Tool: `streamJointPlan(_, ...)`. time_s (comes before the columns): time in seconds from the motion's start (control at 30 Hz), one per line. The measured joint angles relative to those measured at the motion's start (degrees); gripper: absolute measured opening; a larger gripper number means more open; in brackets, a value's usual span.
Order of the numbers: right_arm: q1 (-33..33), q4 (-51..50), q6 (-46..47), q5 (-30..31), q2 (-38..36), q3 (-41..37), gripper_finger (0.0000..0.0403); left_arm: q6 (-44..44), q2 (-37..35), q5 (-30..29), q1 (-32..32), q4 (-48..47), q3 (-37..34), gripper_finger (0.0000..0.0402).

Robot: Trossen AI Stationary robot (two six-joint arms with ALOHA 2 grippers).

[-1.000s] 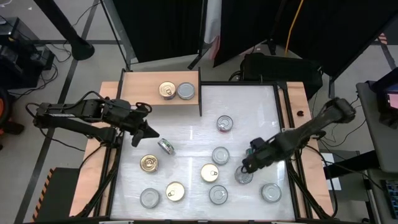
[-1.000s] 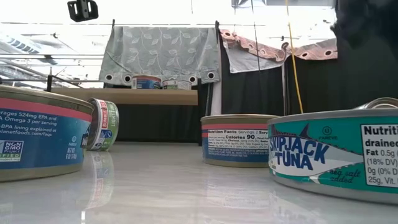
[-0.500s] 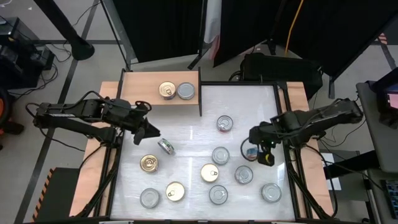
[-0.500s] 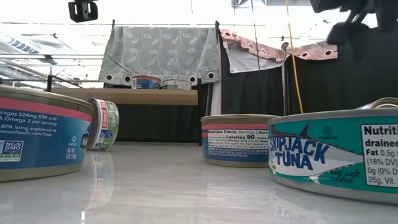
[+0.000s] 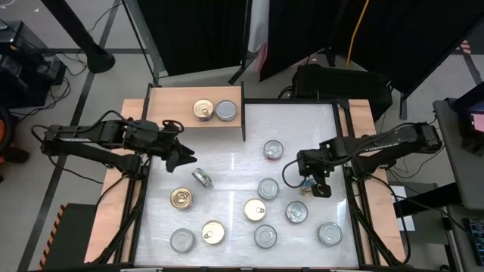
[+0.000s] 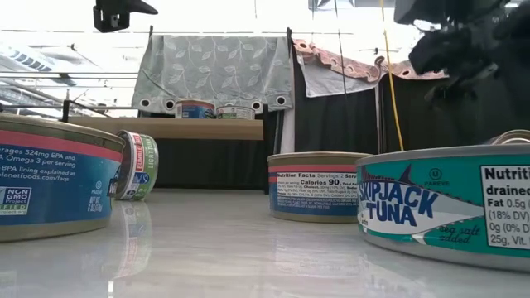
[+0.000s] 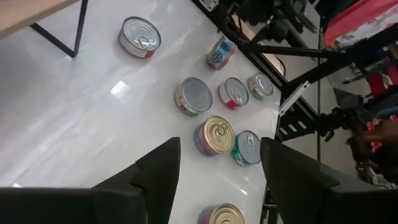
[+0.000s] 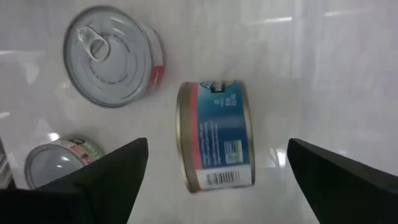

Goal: Stack canned seafood by type on shelf
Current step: Stack the blue pink tuna can on top of the blue pink tuna can on the shelf

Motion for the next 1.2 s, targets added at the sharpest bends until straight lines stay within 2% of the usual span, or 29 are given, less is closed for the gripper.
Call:
streamJointPlan(0.17,0.0,2.6,-1.9,-1.2,3.0,-2.5,0.0373,0.0,0.0,-1.7,0.0,0.0,0.0,0.0224)
streamJointPlan(0.27,0.0,3.4,-4.1,-1.2,5.8,-3.3,0.0349,0.1,0.0,-3.3,0.1,0.0,0.0,0.0224)
streamJointPlan(0.37,0.0,3.7,-6.7,-0.7,8.3,-3.4,0.0300,0.4,0.0,-4.5,0.2,0.0,0.0,0.0224)
streamJointPlan(0.57,0.0,3.9,-5.6,-0.7,9.9,-1.8,0.0169,0.4,0.0,-7.8,0.2,0.0,0.0,0.0224)
streamJointPlan(0.77,-1.0,0.0,-0.9,-1.0,8.3,6.0,0.0170,0.0,0.0,-12.5,0.2,3.1,0.0,0.0224)
streamJointPlan(0.97,-4.5,-0.5,4.4,-2.4,7.9,21.9,0.0170,-1.3,0.8,-14.9,1.7,9.1,0.9,0.0224)
streamJointPlan(1.1,-8.7,10.6,10.3,-4.2,9.2,32.1,0.0177,4.0,2.8,-12.9,3.8,13.1,2.9,0.0228)
streamJointPlan(1.2,-12.0,22.2,14.2,-4.2,10.4,37.2,0.0182,4.7,4.2,-11.8,6.1,18.8,3.7,0.0256)
